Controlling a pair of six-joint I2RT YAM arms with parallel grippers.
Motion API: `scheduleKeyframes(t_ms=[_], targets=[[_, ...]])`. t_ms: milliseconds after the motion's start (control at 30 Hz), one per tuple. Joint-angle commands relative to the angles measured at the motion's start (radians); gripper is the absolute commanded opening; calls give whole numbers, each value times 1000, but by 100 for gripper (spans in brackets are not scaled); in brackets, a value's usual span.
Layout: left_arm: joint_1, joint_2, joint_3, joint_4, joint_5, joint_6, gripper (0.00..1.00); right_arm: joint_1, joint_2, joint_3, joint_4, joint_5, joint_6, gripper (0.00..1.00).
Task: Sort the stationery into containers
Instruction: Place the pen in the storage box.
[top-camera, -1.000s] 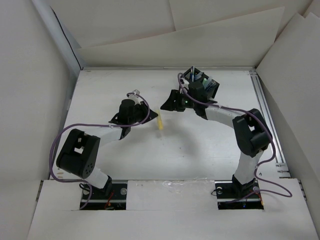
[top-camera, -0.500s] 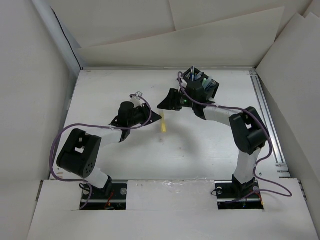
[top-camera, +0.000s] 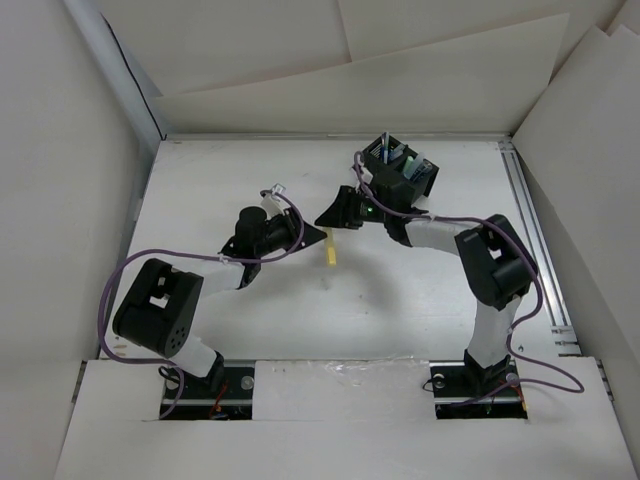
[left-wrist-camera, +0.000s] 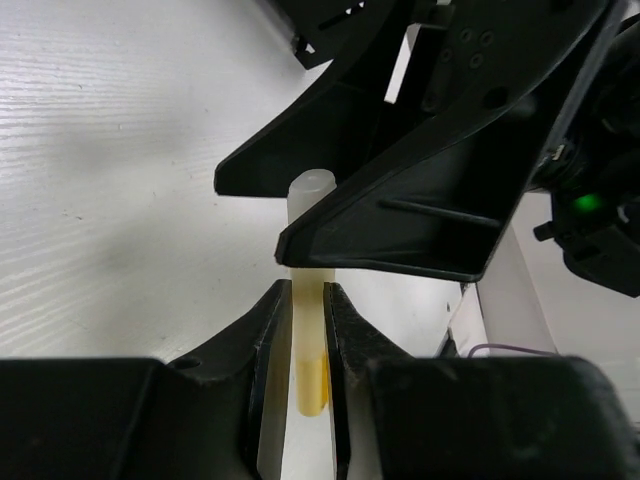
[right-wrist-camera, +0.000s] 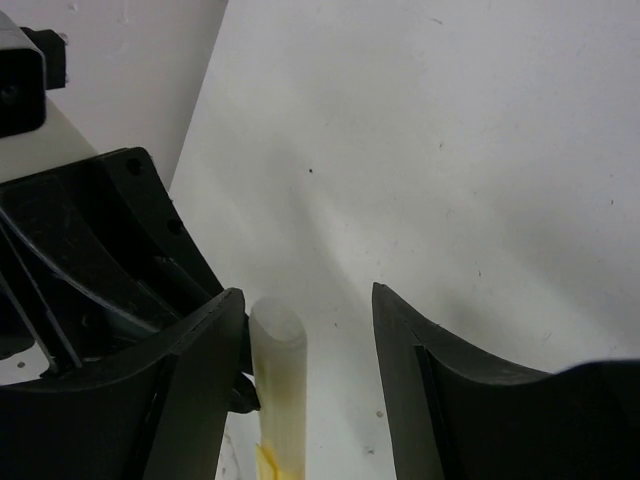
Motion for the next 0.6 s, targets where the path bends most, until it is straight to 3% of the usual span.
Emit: scheduleKeyframes(t_ms=[0,200,400,433,533,567], targets=[[-3,-52,-14,99,28,-27,12,7,-44,-24,96,-20,13,60],[-3,-52,-14,117,37,-36,12,7,-65,-35,96,-20,13,41],[-3,-43,-14,117,37,-36,12,7,-65,-53,115,-11,31,13],[-3,-43,-14,117,37,-36,14,7,-74,-53,115,1,31,8],[-3,-43,-14,117,48,-36,19,-2,-97,-63,115,35,31,4],[-3,-43,-14,117,48,-36,28,-2,-97,-63,115,35,31,2]])
